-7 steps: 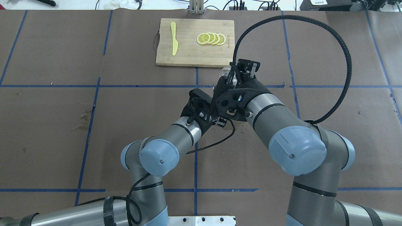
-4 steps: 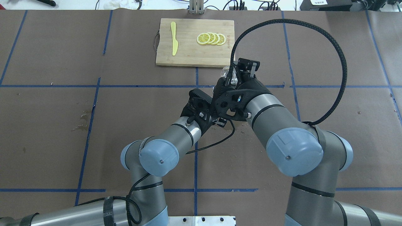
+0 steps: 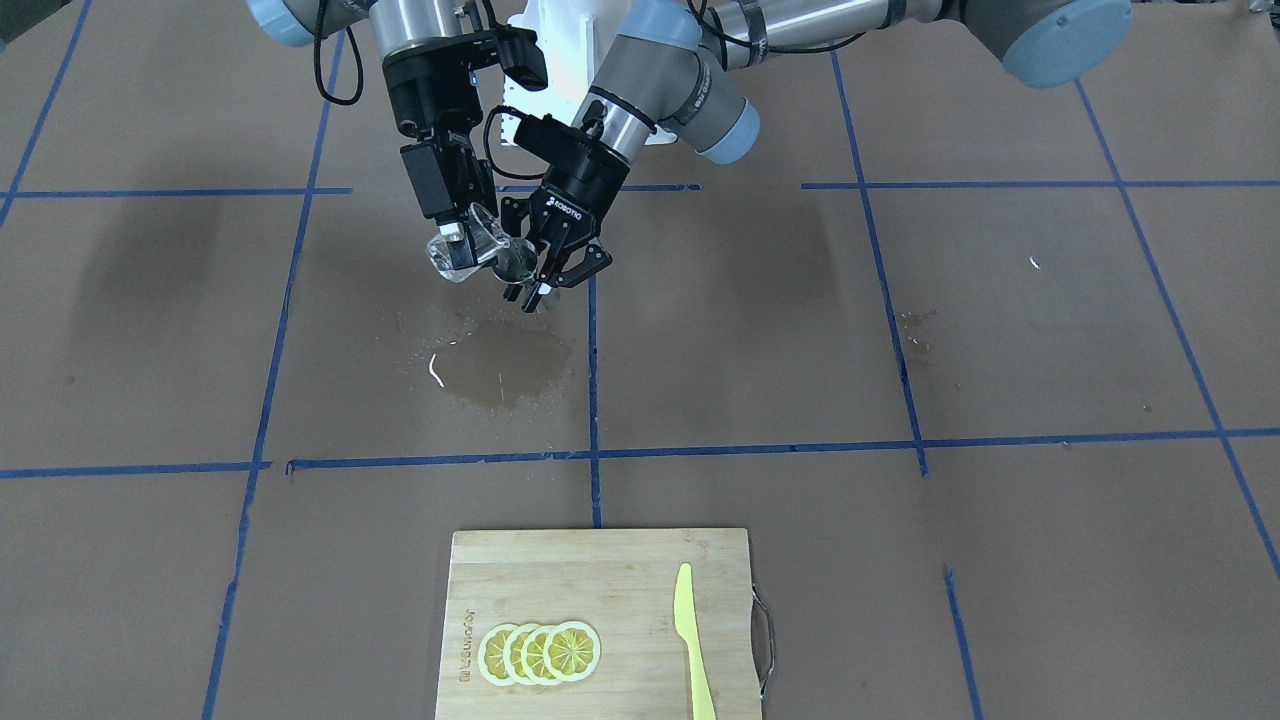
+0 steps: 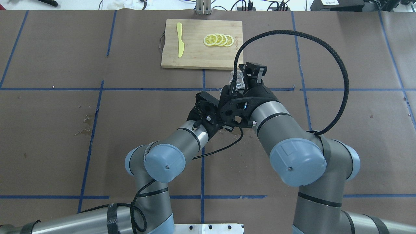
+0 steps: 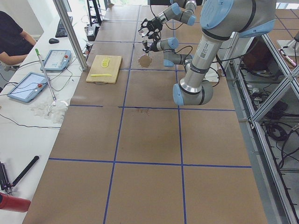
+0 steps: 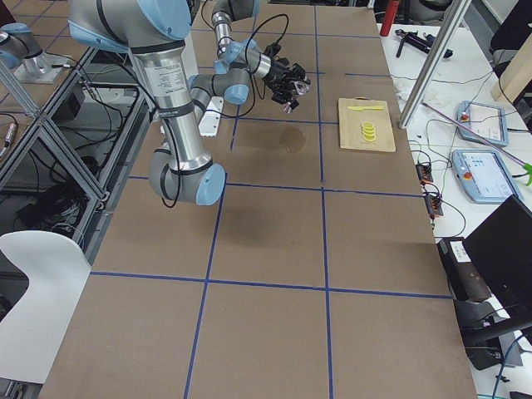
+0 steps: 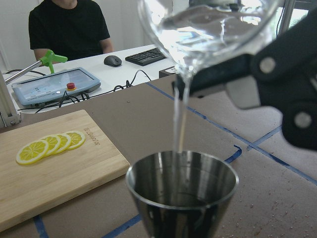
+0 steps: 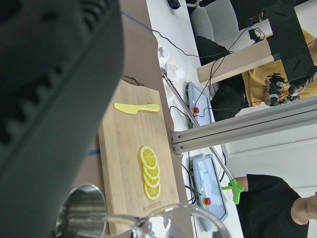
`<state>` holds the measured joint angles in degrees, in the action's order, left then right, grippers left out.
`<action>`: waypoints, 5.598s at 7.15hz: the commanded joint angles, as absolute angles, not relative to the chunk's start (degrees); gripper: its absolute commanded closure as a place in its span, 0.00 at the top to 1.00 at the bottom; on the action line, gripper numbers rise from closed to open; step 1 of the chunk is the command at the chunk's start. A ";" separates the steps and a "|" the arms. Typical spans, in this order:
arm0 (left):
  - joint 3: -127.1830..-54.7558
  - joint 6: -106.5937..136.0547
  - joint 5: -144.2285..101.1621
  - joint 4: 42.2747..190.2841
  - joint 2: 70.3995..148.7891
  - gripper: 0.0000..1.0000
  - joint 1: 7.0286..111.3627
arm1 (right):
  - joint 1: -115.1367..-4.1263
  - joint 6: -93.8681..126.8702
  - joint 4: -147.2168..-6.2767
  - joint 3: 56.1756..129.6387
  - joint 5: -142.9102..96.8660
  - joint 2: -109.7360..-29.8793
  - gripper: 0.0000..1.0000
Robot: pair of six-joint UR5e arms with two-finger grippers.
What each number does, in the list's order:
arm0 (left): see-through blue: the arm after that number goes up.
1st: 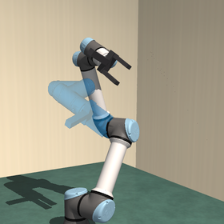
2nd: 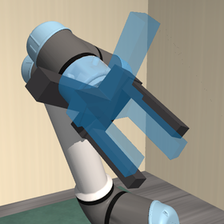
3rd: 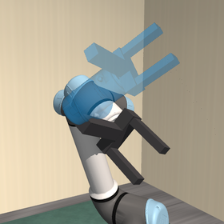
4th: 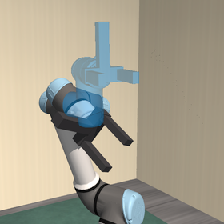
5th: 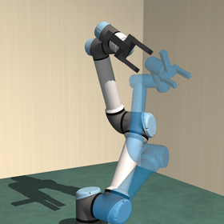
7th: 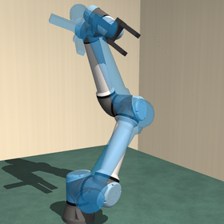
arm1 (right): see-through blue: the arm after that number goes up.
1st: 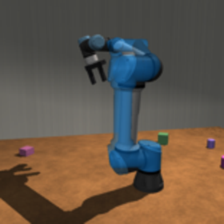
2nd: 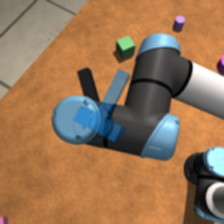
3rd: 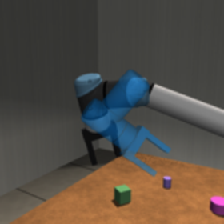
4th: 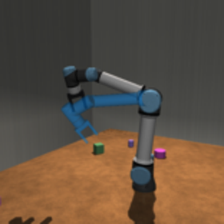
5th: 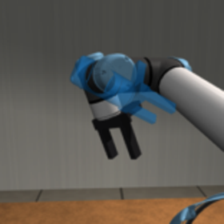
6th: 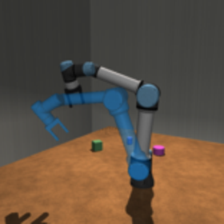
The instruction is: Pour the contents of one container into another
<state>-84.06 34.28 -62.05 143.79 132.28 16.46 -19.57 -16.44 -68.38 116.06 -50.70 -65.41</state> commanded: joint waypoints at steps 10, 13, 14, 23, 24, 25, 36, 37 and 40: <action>-83.67 34.28 -62.05 143.79 132.19 0.00 16.44 | -18.90 -18.37 -68.38 116.10 -46.93 -64.86 0.00; -83.67 34.28 -62.05 143.88 132.19 0.00 16.52 | -18.81 -16.88 -67.33 116.19 -47.02 -64.43 0.00; -83.67 34.28 -62.05 144.92 132.19 0.00 16.52 | -18.81 -13.48 -67.32 116.19 -47.11 -63.99 0.00; -84.81 34.28 -62.14 146.95 131.75 0.00 17.57 | -22.23 7.52 -63.63 116.37 -47.37 -64.07 0.00; -84.99 34.36 -62.14 147.21 131.66 0.00 17.93 | -22.67 13.39 -63.55 116.45 -47.37 -64.25 0.00; -84.99 34.54 -62.05 148.00 131.66 0.00 18.36 | -23.20 19.36 -62.94 116.54 -47.29 -64.86 0.00; -92.11 59.03 -50.46 148.27 108.31 0.00 26.71 | -25.75 62.44 -62.41 122.86 -50.10 -85.34 0.00; -92.54 60.72 -46.79 148.27 104.98 0.00 26.81 | -25.84 62.66 -62.40 123.48 -50.10 -85.52 0.00; -95.00 70.11 -37.56 141.12 100.20 0.00 26.63 | -25.75 62.67 -62.49 123.75 -50.89 -86.66 0.00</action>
